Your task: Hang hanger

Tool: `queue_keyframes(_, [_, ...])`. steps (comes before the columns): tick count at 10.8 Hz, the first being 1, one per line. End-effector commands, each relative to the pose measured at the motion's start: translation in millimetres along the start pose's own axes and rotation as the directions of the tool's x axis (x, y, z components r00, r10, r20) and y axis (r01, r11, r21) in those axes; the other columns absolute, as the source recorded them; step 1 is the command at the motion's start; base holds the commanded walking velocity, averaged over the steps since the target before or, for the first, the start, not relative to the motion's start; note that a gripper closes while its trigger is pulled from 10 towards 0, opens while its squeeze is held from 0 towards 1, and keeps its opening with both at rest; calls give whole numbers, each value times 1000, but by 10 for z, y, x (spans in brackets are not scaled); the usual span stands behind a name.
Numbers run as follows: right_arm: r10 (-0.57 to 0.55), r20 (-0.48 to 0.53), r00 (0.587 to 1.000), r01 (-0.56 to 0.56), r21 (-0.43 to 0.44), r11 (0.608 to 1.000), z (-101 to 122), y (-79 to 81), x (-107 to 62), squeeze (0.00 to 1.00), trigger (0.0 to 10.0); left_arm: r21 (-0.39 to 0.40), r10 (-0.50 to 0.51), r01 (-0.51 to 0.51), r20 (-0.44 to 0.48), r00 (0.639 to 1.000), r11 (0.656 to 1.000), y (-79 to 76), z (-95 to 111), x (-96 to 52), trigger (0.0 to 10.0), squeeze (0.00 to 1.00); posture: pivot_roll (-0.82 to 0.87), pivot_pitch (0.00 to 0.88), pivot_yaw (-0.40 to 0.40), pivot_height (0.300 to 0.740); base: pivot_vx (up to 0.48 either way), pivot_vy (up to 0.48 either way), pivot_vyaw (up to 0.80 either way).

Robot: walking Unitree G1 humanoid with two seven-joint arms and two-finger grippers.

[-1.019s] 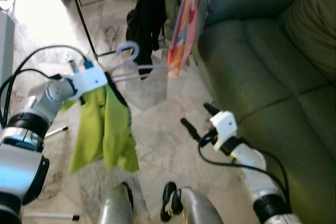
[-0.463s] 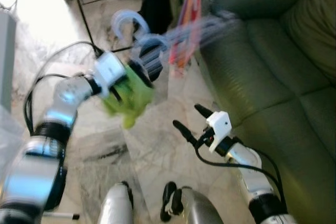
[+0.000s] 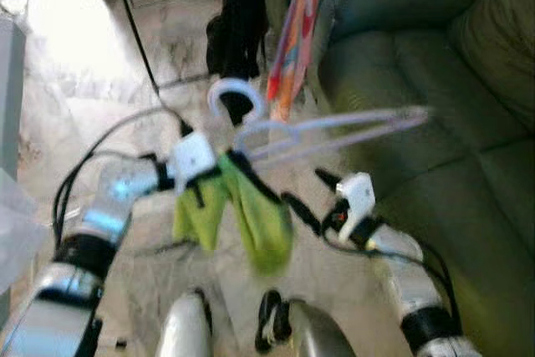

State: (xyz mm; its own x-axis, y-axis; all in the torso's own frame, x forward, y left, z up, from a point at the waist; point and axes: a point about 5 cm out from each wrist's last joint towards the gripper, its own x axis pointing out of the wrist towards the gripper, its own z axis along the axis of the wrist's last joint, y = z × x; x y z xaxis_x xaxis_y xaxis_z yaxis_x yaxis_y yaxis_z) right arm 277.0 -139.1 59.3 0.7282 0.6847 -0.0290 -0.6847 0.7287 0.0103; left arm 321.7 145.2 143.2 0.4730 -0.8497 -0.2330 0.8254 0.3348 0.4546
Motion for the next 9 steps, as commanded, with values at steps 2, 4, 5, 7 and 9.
queue_keyframes(2, [119,-16,993,-117,96,988,-31,95,-7,0,10000,50,-43,37,125,991,998,-55,330,134,10000,0,74,203,-78,740,0,0,0])
queue_keyframes(4, [245,-38,969,-239,120,964,-29,169,58,0,10000,31,-90,86,198,976,996,-253,519,262,10000,0,81,206,-85,740,0,0,0])
queue_keyframes(5, [249,-24,968,-244,119,962,12,155,90,0,10000,35,-98,93,191,977,995,-297,510,280,10000,0,82,206,-87,740,0,0,0])
queue_keyframes(7, [167,77,983,-174,101,979,320,-57,232,0,10000,7,-89,89,194,977,996,-433,490,343,10000,0,81,209,-90,740,0,0,0])
queue_keyframes(9, [148,104,983,-160,117,980,357,-54,276,0,10000,13,-79,77,182,980,997,-434,520,358,10000,0,78,211,-88,740,0,0,0])
